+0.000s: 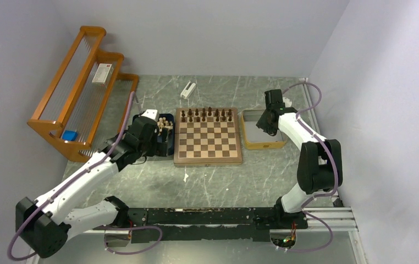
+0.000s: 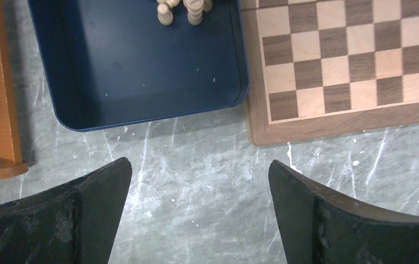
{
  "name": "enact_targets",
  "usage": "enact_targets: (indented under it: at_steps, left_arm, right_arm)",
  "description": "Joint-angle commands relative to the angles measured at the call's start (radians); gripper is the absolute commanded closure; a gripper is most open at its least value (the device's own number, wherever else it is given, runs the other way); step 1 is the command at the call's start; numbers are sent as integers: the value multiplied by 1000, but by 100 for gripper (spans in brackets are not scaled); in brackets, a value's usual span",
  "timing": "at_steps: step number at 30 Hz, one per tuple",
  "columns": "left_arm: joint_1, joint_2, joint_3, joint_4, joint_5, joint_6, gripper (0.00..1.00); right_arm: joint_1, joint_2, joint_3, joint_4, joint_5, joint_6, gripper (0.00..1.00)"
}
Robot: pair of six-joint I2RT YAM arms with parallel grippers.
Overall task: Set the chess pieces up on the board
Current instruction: Adjust the storage box at the center of the board.
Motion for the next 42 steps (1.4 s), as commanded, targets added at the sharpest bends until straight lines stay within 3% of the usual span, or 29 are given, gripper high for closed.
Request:
enact_targets:
  at_steps: [1, 4, 12, 21, 29, 35, 42]
  left_arm:
    - [6, 72, 55, -52, 36, 16, 1]
    - [5, 108, 102, -68, 0, 52, 1]
    - [5, 114, 103, -50, 15, 72, 1]
    - [7, 119, 140, -74, -26, 88, 1]
    - [7, 149, 203, -113, -4, 84, 1]
    - [7, 141, 199, -120, -20, 92, 1]
    - [7, 131, 178, -116, -11, 87, 1]
  right_arm:
    - [-18, 40, 16, -109, 44, 195, 68]
    - [-29, 19, 6, -101, 22, 296, 66]
    - [-60, -43, 78, -331, 190, 510, 49]
    - [-102, -80, -69, -250, 114, 554, 43]
    - [-130, -56, -112, -134, 68, 521, 47]
    - [-134, -50, -151, -100, 68, 482, 69]
    - [-134, -35, -86, -119, 162, 337, 82]
